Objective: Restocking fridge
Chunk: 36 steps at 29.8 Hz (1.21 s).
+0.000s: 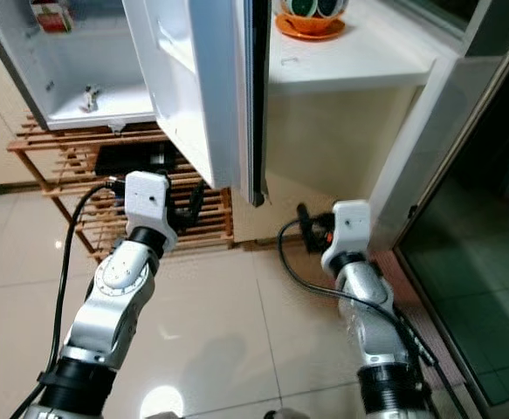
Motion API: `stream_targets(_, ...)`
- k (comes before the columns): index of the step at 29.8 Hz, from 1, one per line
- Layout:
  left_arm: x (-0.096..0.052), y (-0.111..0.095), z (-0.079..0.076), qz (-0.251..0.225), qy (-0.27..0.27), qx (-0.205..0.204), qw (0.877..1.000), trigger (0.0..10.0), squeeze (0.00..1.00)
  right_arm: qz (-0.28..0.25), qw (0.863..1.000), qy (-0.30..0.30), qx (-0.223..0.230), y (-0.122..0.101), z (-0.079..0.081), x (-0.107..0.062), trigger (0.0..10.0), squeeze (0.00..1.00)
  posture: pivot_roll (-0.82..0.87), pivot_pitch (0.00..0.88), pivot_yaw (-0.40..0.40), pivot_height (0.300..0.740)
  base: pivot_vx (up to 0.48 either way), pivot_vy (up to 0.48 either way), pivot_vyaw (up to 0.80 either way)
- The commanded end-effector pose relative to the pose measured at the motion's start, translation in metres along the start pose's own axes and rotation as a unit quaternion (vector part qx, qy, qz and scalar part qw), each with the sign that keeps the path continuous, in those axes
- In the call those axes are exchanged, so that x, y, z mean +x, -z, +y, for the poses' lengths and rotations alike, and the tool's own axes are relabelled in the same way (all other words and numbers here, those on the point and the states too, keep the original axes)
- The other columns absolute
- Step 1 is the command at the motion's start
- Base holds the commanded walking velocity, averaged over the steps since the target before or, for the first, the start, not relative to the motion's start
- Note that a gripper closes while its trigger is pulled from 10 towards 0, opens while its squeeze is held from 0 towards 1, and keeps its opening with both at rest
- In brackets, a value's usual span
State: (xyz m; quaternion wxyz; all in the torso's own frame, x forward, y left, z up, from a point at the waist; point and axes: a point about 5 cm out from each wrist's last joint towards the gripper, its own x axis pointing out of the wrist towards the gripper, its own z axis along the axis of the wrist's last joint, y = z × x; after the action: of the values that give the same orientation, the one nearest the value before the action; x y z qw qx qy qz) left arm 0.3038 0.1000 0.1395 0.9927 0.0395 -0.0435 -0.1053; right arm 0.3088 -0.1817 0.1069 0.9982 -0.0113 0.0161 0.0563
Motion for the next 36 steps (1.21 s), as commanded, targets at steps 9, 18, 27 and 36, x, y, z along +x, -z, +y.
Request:
stream_targets(9, 0.001, -0.001, 0.003, -0.002, -0.009, 0.016, 1.0, 10.0, 0.0, -0.007, 1.0, -0.024, 0.019, 0.005, 0.018, 0.0, 10.0, 0.0, -0.1, 0.031, 0.027, 0.74, 0.0, 0.0, 0.0)
stream_targets(18, -0.028, 0.016, 0.031, 0.03, -0.046, 0.002, 0.998, 10.0, 0.0, -0.029, 0.998, -0.04, 0.024, -0.004, 0.027, -0.016, 10.0, 0.0, -0.08, 0.026, 0.029, 0.74, 0.0, 0.0, 0.0)
stream_targets(27, -0.084, 0.031, 0.033, 0.055, 0.006, 0.014, 0.998, 10.0, 0.0, 0.008, 0.999, -0.036, -0.002, 0.017, 0.009, -0.055, 10.0, 0.0, -0.05, 0.025, 0.004, 0.74, 0.0, 0.0, 0.0)
stream_targets(36, -0.085, 0.016, 0.04, 0.012, -0.062, 0.007, 0.998, 10.0, 0.0, 0.03, 0.998, -0.049, -0.005, 0.025, 0.003, -0.063, 10.0, 0.0, -0.04, 0.012, -0.024, 0.74, 0.028, 0.074, 0.0)
